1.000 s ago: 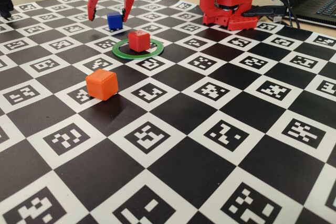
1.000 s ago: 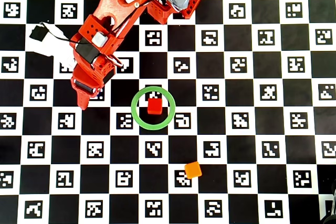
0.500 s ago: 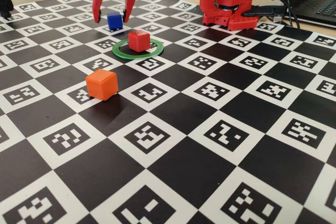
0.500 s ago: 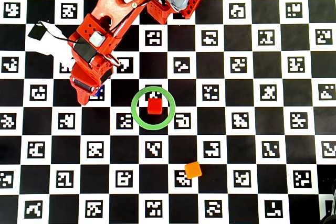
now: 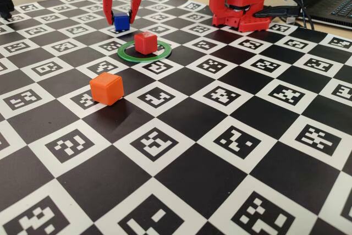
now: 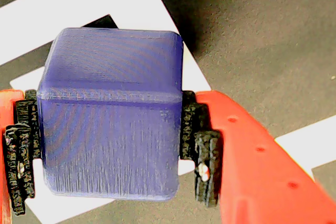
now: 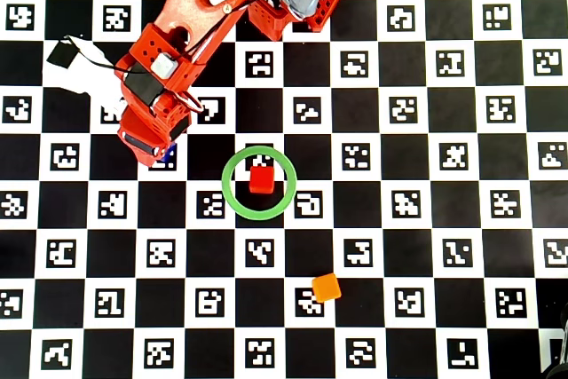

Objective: Grab the red cube then put it in the green circle then put the blue cube on top and finally the orange cube on top

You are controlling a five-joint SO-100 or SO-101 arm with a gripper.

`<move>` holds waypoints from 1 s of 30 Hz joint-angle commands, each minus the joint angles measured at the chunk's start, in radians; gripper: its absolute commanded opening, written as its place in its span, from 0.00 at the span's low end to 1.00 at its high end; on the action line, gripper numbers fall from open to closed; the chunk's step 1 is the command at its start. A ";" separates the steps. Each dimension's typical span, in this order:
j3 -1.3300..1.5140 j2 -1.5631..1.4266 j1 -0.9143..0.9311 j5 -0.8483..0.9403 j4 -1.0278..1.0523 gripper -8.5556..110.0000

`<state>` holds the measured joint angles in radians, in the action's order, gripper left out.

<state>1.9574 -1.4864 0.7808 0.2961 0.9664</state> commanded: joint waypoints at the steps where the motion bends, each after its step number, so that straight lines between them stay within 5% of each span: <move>1: -0.006 -0.026 0.011 -0.006 -0.011 0.17; 30: -0.192 -0.324 -0.229 -0.106 0.400 0.14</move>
<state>1.8991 -1.7242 0.5921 0.1948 1.3100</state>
